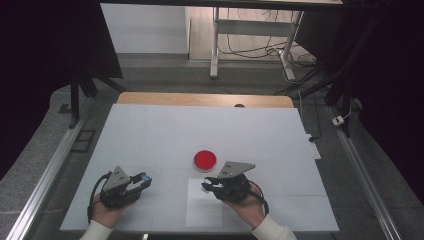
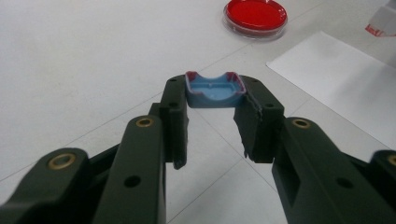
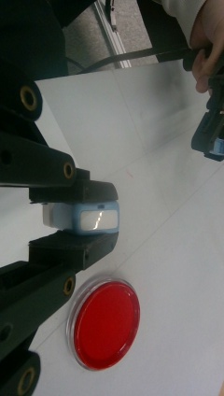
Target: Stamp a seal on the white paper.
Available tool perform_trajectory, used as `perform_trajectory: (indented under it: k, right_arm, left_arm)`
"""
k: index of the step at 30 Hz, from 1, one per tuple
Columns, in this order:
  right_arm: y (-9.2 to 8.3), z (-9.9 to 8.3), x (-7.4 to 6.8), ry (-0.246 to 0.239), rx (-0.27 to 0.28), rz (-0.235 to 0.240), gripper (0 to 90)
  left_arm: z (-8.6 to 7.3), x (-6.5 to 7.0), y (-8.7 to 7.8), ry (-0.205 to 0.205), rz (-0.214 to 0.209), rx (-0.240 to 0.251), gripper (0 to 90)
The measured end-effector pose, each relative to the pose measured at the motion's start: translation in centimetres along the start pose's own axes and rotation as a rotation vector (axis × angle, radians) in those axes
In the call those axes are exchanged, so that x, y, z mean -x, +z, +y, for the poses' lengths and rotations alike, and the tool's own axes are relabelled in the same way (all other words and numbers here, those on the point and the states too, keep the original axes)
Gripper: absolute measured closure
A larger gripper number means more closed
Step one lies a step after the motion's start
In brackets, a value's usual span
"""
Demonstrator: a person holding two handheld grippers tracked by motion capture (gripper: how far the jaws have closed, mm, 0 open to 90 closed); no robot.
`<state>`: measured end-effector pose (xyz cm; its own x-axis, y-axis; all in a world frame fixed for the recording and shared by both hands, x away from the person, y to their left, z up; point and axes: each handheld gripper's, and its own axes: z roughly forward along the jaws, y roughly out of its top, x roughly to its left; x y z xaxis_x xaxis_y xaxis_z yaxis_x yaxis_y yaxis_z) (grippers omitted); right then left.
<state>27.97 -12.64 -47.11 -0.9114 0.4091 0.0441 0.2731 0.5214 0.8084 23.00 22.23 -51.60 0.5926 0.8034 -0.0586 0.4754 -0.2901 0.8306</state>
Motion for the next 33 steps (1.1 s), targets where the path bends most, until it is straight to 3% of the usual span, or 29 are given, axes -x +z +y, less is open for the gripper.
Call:
perform_trajectory:
  k: [33]
  right_arm:
    - [2.2, -1.6, -0.1, -0.026, -0.084, 0.01, 74.9]
  left_arm:
    - [0.0, 0.0, 0.1, 0.002, -0.004, -0.003, 64.6]
